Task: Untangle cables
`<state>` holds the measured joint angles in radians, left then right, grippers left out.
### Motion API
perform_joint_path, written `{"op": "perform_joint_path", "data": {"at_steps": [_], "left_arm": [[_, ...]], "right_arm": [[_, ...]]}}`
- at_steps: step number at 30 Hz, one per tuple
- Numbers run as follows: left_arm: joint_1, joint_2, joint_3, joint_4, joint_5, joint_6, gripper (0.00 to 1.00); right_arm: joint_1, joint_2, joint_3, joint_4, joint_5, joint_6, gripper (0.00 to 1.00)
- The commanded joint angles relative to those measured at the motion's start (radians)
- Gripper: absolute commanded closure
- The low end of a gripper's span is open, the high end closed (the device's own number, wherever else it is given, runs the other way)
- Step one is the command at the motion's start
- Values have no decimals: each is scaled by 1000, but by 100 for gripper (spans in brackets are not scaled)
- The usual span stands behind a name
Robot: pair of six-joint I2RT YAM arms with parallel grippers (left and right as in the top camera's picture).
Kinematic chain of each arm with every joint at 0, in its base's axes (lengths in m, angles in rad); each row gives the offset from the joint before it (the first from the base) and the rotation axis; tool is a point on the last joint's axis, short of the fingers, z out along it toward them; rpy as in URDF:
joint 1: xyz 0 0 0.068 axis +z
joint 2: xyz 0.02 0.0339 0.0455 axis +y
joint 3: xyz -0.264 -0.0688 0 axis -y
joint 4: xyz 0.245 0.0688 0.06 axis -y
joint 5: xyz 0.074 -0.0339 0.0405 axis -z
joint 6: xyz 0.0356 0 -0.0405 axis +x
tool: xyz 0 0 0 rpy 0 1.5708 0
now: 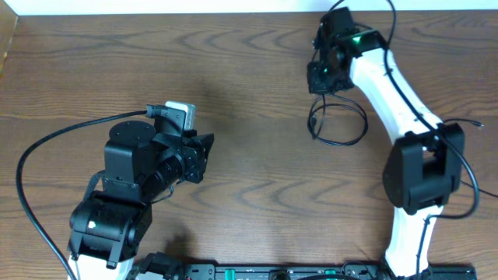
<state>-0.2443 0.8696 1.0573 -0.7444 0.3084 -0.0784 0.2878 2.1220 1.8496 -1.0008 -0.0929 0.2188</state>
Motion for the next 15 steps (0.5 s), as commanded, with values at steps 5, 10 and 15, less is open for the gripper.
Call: {"op": "perform_joint_path", "data": {"at_steps": [5,10,15], "left_arm": [[-4,0,0,2,-10,0,62],[-4,0,0,9,-10,3,62],[-4,0,0,16,-10,3,62]], "right_arm": [[31,84,8,11,66,134,99],[52,90,1,-4,126,178,99],[73,90,0,-25,216,265,99]]}}
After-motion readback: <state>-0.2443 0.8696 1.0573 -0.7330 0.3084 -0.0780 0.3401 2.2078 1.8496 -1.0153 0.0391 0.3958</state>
